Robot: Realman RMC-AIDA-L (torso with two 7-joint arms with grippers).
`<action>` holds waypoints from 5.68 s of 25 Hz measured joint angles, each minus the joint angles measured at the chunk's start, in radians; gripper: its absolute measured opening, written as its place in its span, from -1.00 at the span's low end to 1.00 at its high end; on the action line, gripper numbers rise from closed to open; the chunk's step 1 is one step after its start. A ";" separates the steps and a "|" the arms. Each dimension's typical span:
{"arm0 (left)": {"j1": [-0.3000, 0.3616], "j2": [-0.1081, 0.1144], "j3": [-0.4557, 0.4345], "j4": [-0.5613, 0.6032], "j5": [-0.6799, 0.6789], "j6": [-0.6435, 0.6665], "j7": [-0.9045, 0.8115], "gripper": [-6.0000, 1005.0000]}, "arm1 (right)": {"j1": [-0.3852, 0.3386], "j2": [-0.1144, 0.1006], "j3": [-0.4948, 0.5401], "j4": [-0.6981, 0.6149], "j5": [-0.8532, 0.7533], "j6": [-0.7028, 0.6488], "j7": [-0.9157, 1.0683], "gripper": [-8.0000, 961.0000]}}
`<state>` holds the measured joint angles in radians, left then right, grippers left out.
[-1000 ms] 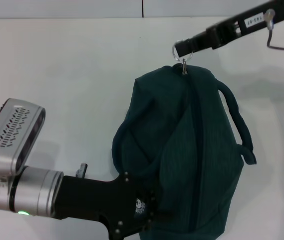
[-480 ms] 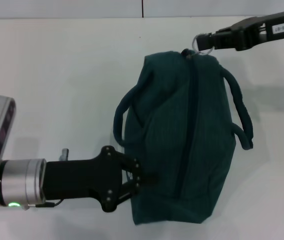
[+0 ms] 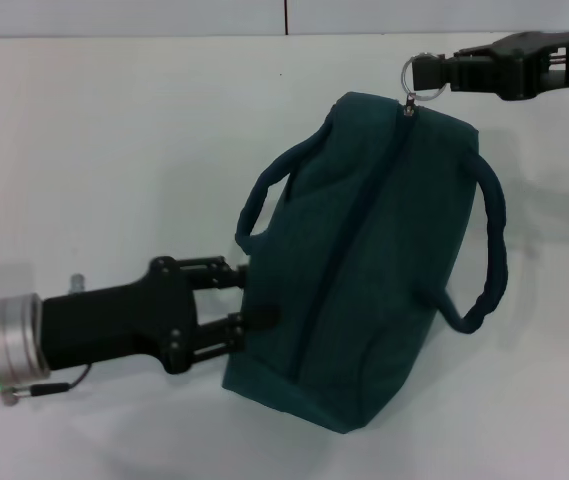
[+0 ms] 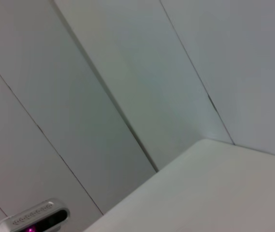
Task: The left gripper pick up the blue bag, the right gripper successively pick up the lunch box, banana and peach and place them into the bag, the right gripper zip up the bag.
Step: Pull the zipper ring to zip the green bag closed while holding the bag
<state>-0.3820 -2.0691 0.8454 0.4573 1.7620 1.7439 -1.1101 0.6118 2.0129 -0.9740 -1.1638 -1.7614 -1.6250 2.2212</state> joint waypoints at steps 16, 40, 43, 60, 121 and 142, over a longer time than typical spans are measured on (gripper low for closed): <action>0.041 0.019 -0.055 0.195 -0.001 0.010 -0.172 -0.02 | -0.070 0.001 -0.007 0.074 0.165 -0.012 -0.091 -0.93; -0.115 -0.014 0.220 1.104 0.132 0.052 -1.179 0.26 | -0.065 -0.001 0.012 0.282 0.287 0.008 -0.213 -0.92; -0.174 -0.013 0.281 1.227 0.223 0.044 -1.368 0.30 | -0.063 -0.001 0.011 0.284 0.288 0.010 -0.220 -0.92; -0.297 -0.020 0.556 1.371 0.533 -0.001 -1.748 0.28 | -0.055 0.001 0.008 0.314 0.301 0.015 -0.242 -0.91; -0.302 -0.015 0.565 1.275 0.476 -0.042 -1.626 -0.89 | -0.058 -0.015 0.089 0.510 0.390 0.003 -0.242 -0.89; -0.278 -0.014 0.482 1.314 0.338 -0.033 -1.533 -0.84 | -0.092 -0.034 0.151 0.660 0.385 0.116 -0.320 -0.88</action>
<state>-0.6596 -2.0831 1.3275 1.7708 2.1002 1.7114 -2.6435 0.5201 1.9789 -0.8233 -0.5035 -1.3769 -1.5087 1.9010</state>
